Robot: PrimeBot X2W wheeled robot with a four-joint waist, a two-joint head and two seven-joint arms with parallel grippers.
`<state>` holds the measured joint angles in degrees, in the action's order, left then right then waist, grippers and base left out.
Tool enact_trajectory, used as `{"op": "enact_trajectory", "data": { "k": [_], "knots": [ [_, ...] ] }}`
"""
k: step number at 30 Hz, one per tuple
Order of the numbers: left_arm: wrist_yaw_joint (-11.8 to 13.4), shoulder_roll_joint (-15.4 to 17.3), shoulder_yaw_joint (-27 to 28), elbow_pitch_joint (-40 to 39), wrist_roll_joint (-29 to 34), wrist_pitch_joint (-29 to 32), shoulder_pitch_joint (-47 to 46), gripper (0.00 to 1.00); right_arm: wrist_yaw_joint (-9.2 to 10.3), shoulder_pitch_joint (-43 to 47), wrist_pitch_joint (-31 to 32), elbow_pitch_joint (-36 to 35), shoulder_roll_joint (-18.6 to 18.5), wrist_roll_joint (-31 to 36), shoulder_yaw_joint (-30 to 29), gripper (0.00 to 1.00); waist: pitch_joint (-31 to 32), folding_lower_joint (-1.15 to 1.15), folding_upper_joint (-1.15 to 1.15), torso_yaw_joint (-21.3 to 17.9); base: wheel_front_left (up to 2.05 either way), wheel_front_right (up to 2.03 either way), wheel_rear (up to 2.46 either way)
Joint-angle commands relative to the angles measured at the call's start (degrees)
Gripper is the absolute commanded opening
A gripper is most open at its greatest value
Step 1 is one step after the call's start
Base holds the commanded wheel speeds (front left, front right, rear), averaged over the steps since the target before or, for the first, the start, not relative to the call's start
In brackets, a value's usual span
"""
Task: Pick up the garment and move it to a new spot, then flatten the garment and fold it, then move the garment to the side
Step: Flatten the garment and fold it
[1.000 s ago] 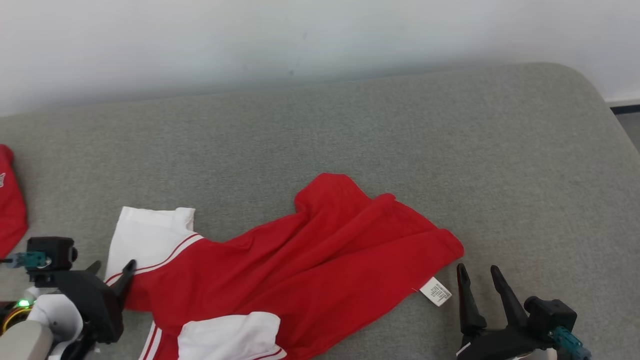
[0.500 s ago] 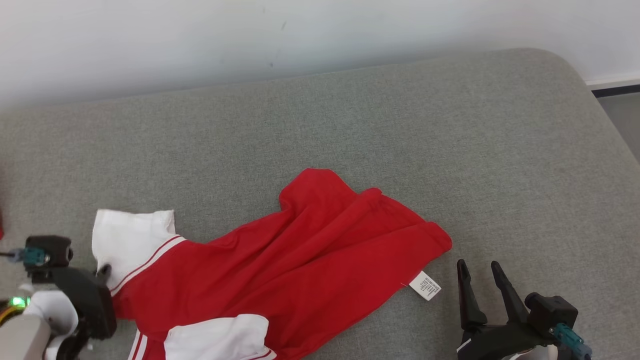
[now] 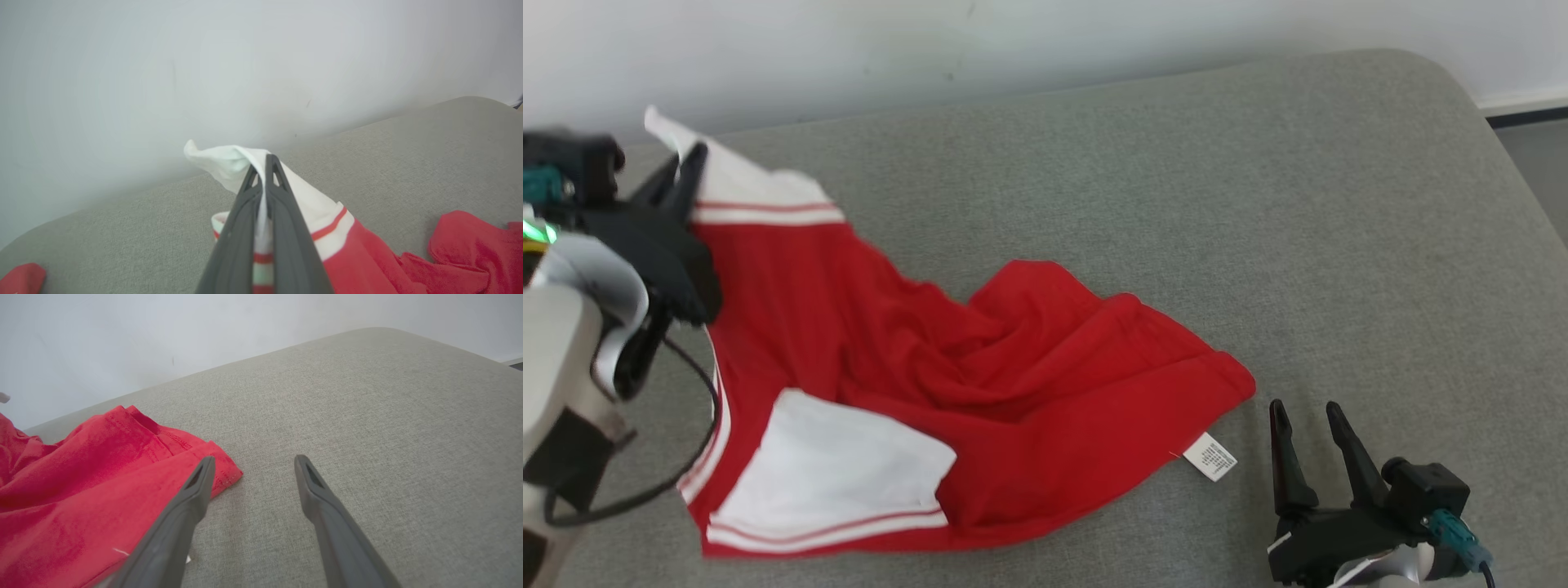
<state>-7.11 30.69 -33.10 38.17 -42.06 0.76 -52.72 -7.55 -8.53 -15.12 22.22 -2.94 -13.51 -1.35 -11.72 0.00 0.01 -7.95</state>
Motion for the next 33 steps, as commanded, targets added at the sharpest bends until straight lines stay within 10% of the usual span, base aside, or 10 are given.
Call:
{"op": "enact_trajectory", "data": {
  "k": [1,7,8,10,18,33],
  "knots": [
    [-0.25,-0.15,-0.40,0.45,0.85,-0.74,-2.13,0.00,0.13,-0.92,-0.04,-0.27,0.12,0.22,0.23,1.00,-0.95,0.00,-0.01,-1.16,0.00,0.00,0.00],
    [-0.35,-0.68,-2.83,5.66,2.71,-1.91,-6.81,0.06,0.13,-1.55,-0.05,-0.50,0.12,-0.48,0.66,1.00,-2.48,0.00,-0.01,-3.18,0.00,0.00,0.00],
    [-0.28,-0.74,-3.29,6.67,3.04,-2.44,-7.15,0.26,0.13,-1.66,-0.04,-0.54,0.13,-0.55,0.79,1.00,-2.70,0.00,-0.01,-3.45,0.00,0.00,0.00],
    [-0.31,-0.99,-3.99,8.31,3.54,-4.34,-7.40,1.00,0.13,-1.58,-0.04,-0.50,0.12,-0.67,0.59,1.00,-2.82,0.00,-0.01,-3.65,0.00,0.00,0.00],
    [-0.28,-1.73,-6.68,9.23,-0.36,-9.10,-3.48,1.00,0.13,0.46,-0.04,0.09,0.13,-0.72,-0.66,1.00,-0.25,0.00,-0.01,-1.63,0.00,0.00,0.00],
    [-0.27,3.98,-16.12,-6.67,-14.45,1.77,10.10,1.00,0.13,1.56,-0.05,0.92,0.11,-1.52,0.16,1.00,2.63,0.00,-0.01,2.33,0.00,0.00,0.00]
  ]
}}
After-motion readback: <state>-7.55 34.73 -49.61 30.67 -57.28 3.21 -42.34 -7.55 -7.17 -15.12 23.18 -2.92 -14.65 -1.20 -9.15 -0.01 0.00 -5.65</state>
